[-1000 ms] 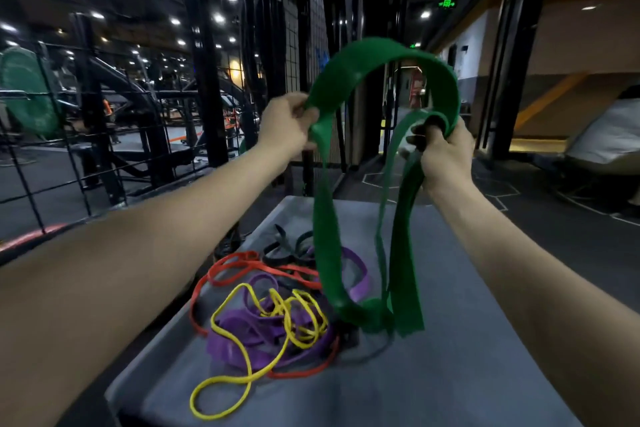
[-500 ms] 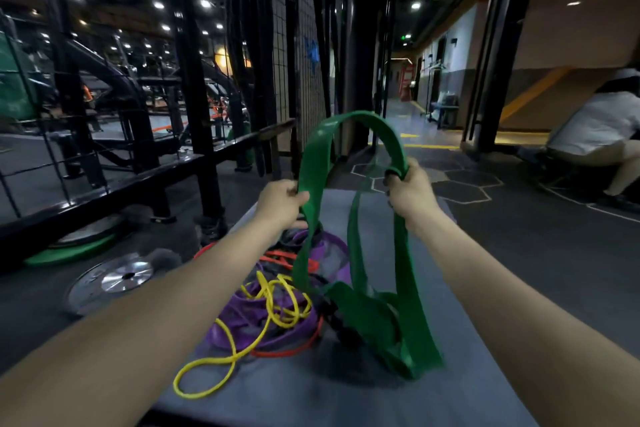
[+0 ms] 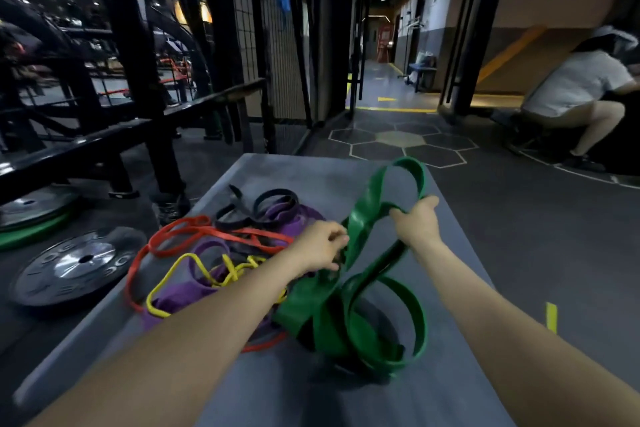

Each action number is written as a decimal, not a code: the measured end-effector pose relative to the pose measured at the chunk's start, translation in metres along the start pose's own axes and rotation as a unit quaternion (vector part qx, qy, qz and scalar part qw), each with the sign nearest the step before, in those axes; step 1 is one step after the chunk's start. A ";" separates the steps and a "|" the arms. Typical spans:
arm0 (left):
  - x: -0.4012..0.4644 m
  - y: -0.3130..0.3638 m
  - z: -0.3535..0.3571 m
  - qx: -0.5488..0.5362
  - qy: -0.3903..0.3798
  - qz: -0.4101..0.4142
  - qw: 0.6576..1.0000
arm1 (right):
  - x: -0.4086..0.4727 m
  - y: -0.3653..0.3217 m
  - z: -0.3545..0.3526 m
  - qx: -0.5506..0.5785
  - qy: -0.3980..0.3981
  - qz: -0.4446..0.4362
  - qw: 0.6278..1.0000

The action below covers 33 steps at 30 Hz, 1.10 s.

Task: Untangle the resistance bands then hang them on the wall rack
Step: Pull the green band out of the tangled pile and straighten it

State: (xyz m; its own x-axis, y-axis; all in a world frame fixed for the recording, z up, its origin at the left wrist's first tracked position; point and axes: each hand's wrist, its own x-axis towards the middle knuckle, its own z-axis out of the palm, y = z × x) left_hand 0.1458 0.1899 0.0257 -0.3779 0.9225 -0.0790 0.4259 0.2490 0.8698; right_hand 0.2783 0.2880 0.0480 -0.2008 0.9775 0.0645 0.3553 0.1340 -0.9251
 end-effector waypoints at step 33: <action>0.132 -0.101 -0.100 0.450 0.222 -0.047 0.864 | 0.110 0.067 0.088 -0.161 -0.070 0.006 0.984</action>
State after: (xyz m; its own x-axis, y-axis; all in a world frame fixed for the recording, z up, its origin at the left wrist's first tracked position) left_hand -0.0291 0.2573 -0.0241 -0.6384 0.7314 0.2400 0.7673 0.6295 0.1224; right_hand 0.1996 0.3901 -0.0395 -0.3108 0.9503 -0.0181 0.6246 0.1899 -0.7575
